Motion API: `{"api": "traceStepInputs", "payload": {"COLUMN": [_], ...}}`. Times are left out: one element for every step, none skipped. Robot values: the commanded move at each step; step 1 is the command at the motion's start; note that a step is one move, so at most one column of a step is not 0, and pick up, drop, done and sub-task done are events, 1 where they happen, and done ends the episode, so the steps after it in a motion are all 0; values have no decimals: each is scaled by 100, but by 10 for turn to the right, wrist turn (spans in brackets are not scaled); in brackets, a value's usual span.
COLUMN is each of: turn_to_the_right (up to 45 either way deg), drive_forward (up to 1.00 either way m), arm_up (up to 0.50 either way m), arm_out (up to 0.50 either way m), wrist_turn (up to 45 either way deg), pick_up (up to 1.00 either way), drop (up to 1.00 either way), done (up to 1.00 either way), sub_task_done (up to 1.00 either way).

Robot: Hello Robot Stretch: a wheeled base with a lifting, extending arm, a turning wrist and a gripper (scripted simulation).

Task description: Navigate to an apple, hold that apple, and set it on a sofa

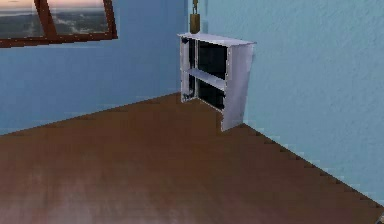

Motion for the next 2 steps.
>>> {"api": "traceStepInputs", "payload": {"turn_to_the_right": [0, 0], "drive_forward": [0, 0], "arm_up": [50, 38], "arm_out": [0, 0], "wrist_turn": [0, 0], "pick_up": [0, 0], "drop": [0, 0], "done": [0, 0], "sub_task_done": [0, 0]}}
